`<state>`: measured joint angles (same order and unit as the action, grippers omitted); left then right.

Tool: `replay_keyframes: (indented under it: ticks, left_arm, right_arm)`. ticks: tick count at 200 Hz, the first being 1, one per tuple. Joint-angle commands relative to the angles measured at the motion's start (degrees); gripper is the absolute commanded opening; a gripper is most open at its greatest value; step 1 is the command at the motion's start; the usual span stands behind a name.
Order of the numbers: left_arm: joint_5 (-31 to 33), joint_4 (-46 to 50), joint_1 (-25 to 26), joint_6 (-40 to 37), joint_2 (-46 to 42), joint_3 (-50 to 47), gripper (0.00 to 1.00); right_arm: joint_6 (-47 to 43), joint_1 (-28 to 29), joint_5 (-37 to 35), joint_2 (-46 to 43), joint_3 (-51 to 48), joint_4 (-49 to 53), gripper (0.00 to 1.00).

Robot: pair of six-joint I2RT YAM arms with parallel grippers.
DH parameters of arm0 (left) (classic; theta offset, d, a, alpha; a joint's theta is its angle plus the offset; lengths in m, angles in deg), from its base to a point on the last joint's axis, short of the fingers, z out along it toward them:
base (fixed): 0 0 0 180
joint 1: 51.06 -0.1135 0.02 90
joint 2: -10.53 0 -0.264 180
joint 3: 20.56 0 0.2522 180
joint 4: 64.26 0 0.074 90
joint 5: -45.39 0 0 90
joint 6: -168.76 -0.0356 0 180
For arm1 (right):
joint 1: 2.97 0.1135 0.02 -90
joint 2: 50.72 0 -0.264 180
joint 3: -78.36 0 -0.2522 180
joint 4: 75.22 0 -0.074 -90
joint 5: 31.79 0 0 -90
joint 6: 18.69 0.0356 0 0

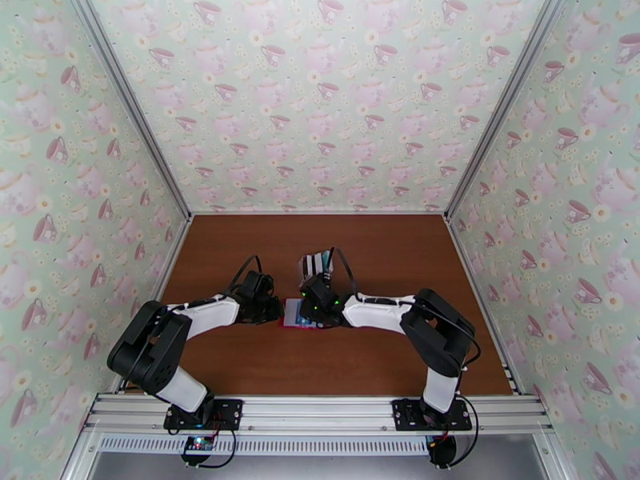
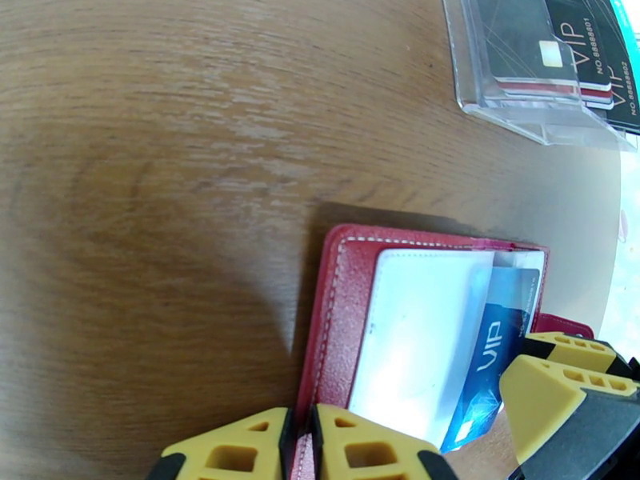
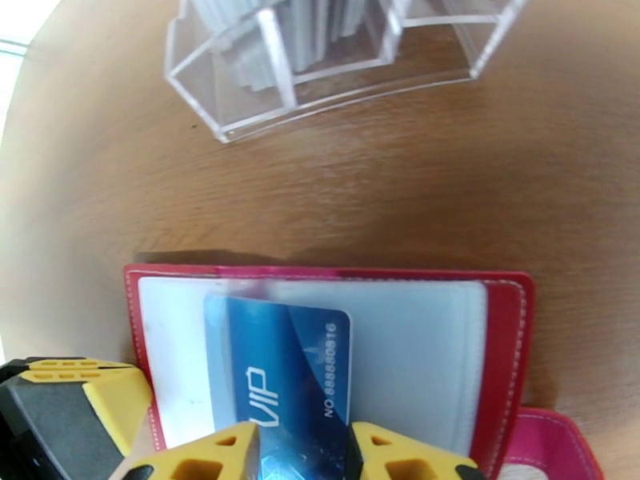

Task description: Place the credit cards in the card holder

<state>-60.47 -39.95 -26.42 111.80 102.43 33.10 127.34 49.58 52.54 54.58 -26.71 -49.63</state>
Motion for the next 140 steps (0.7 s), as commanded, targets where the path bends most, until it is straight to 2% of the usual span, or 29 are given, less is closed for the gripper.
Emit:
replay_keyframes:
  ticks: [1,140]
  left_arm:
    - [-2.78,3.25,2.53,0.49,5.13,-2.64,0.17]
    - [-3.49,1.58,3.94,2.29,5.22,-3.16,0.17]
  right_arm:
    - [-1.36,0.46,1.26,1.2,2.36,0.97,0.34]
    - [-2.59,1.98,4.11,5.92,8.72,3.64,0.34]
